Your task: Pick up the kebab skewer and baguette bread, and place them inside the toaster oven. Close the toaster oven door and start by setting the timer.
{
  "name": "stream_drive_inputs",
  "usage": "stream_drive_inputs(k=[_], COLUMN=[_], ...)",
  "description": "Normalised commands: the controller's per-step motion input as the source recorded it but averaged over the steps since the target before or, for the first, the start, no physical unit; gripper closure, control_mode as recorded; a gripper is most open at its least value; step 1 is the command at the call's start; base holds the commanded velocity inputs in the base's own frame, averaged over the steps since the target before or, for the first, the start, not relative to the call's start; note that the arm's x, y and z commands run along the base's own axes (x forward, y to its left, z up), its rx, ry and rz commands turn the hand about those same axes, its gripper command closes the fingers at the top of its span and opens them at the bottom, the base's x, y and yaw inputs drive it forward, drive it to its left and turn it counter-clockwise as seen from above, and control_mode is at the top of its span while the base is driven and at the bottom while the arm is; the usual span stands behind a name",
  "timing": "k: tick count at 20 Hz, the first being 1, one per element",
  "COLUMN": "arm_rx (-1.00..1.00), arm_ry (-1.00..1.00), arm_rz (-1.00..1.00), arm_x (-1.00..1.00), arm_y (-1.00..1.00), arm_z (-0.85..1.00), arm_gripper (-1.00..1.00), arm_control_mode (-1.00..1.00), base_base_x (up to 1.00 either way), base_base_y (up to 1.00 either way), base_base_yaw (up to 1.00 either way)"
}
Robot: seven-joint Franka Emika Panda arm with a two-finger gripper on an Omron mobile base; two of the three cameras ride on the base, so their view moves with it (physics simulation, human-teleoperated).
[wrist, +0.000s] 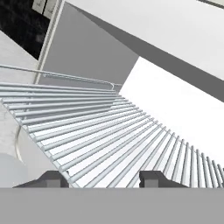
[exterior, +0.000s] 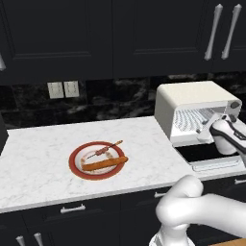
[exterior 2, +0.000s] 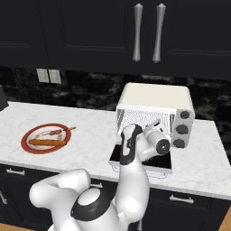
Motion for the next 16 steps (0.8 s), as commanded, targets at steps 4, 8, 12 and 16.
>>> stream_drive_inputs(k=[4,8,12,16], arm_rx=[0.03,0.01,0.00,0.00], arm_ry=[0.05,0.00,0.00,0.00], arm_rz=[-0.01,-0.01,-0.01,-0.03], arm_x=[-0.41,-0.40,-0.31,-0.31], arm_y=[-0.14,-0.10,-0.08,-0.08], arm_z=[0.00,-0.02,0.00,0.00], arm_gripper=[1.00,1.00,1.00,1.00], arm_control_mode=[-1.00,-1.00,-1.00,-1.00], base_base_x=[0.00,0.00,0.00,0.00], base_base_y=[0.00,0.00,0.00,0.00], base_base_yaw=[0.00,0.00,0.00,0.00])
